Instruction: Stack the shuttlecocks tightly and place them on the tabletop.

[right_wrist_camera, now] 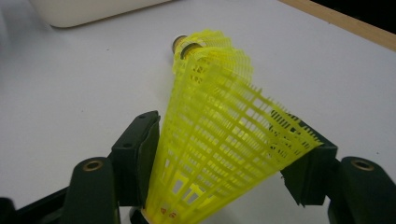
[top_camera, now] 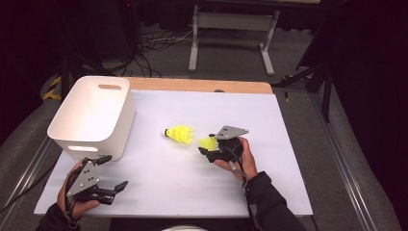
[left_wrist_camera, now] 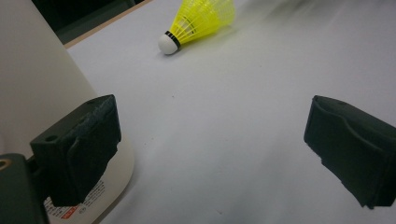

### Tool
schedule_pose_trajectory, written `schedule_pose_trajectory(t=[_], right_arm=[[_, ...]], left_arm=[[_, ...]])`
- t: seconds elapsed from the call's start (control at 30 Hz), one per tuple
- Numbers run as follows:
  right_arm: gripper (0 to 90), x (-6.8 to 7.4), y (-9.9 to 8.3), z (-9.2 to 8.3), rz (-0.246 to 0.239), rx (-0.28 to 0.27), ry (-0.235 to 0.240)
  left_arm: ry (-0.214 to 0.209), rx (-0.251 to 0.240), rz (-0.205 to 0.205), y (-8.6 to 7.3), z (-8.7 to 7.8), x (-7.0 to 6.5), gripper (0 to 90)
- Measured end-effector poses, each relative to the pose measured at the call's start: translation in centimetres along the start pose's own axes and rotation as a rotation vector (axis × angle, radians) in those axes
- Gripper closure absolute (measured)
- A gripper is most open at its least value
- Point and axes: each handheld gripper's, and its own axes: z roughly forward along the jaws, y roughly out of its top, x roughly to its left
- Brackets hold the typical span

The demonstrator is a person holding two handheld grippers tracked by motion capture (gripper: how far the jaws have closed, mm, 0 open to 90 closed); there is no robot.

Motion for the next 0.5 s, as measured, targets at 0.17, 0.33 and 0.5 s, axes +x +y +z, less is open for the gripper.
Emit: schedule_pose_trajectory(t=[0.17, 0.33, 0.5], right_arm=[[35.0, -0.2, 0.3, 0.9, 0.005, 0.005, -0.005], [34.3, -0.6, 0.6, 2.1, 0.014, 0.015, -0.03], [33.5, -0.8, 0.5, 2.7, 0.028, 0.023, -0.035]], left_arm=[[0.008, -0.004, -0.001, 0.0, -0.1, 0.0, 4.8], [-0.004, 0.002, 0.004, 0.0, 0.0, 0.0, 4.9], [-0.005, 0.0, 0.001, -0.1, 0.0, 0.0, 4.9]])
